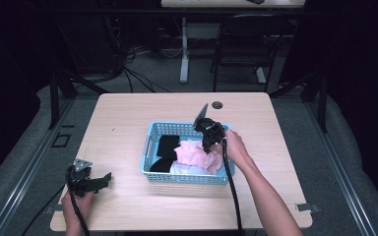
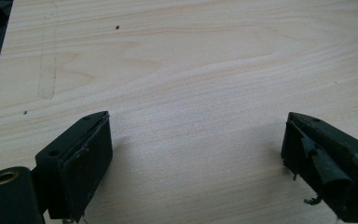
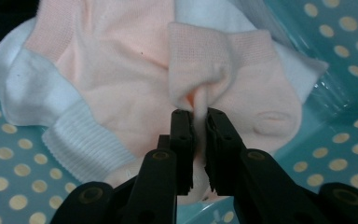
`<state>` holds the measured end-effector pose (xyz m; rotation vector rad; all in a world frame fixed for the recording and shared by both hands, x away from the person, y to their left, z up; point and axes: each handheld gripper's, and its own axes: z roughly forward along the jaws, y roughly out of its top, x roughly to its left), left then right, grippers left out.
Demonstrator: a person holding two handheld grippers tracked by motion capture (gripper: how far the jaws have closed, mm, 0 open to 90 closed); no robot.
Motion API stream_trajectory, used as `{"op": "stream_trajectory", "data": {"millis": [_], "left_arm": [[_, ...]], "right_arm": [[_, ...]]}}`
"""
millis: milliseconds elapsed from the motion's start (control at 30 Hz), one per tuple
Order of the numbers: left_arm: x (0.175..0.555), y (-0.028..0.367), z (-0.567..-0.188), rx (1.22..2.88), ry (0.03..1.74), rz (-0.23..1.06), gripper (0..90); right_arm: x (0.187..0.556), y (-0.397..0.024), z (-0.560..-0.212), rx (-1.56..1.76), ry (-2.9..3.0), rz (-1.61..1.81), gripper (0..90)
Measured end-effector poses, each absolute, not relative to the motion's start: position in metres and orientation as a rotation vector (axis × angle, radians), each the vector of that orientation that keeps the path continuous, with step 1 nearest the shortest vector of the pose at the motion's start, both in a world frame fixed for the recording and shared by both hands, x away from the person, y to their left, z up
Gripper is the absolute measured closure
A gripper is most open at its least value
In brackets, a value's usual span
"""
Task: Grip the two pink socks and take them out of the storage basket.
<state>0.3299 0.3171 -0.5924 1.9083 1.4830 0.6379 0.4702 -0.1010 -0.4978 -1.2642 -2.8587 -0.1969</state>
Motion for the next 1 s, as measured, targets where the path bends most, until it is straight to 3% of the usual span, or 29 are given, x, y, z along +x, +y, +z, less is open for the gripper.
{"op": "stream_trajectory", "data": {"millis": [1000], "left_arm": [[0.330, 0.317, -0.592, 1.911, 1.483, 0.637, 8.8]], "right_arm": [[0.457, -0.101, -0.435, -1.215, -2.922, -0.318, 81.5]]}}
